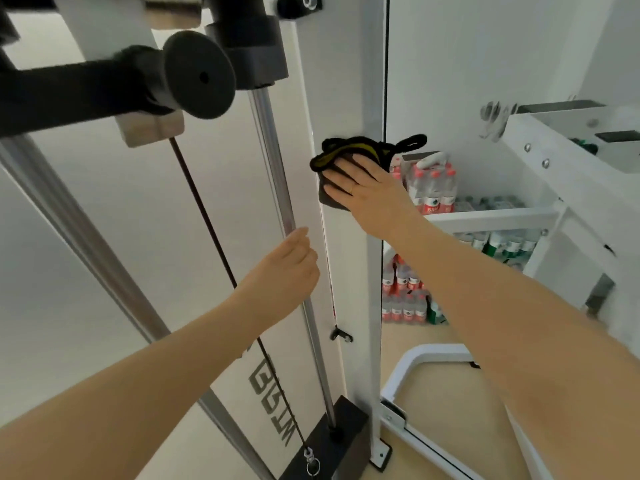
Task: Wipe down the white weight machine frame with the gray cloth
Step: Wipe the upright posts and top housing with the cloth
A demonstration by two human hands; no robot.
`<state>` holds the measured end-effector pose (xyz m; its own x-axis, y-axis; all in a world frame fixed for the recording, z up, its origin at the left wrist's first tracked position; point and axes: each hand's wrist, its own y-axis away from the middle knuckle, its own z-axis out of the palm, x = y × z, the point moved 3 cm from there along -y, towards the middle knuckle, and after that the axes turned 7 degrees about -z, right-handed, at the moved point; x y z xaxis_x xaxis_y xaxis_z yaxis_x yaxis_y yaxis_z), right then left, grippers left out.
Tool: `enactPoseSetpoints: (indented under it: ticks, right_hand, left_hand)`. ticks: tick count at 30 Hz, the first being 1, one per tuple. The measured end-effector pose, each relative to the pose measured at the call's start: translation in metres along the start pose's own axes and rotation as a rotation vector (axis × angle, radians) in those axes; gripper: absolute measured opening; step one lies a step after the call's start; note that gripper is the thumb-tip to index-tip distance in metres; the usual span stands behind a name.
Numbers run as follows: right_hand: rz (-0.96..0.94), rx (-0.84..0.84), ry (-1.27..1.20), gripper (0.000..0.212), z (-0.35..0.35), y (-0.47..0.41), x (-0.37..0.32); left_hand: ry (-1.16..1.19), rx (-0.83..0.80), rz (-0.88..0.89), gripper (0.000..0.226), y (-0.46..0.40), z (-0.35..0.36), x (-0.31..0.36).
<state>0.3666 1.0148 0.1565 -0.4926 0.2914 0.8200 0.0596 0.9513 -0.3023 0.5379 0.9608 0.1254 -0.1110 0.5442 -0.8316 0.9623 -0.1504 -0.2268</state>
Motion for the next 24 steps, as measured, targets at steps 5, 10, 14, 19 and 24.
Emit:
enactPoseSetpoints:
  ticks: [5,10,14,19,24]
  right_hand:
    - [0.042,0.042,0.037,0.055,0.022,0.007,-0.047]
    - [-0.228,-0.326,-0.222,0.049,0.054,0.037,-0.119]
    - [-0.215,-0.249,-0.161,0.051,0.041,0.022,-0.093]
    - [0.007,-0.049,-0.016,0.049,0.021,-0.004,-0.043]
    - [0.096,0.071,0.102,0.042,0.035,0.022,-0.085]
  left_hand:
    - [-0.073,-0.027,0.023,0.008,-0.005,0.006,0.004]
    - [-0.043,0.012,-0.002,0.033,-0.006,0.0,0.001]
    - [-0.022,0.017,0.014,0.031,-0.006,-0.002,0.0]
    - [0.014,-0.003,0.032,0.011,-0.005,0.004,0.002]
    - [0.048,0.009,0.0,0.023,-0.004,0.001,0.001]
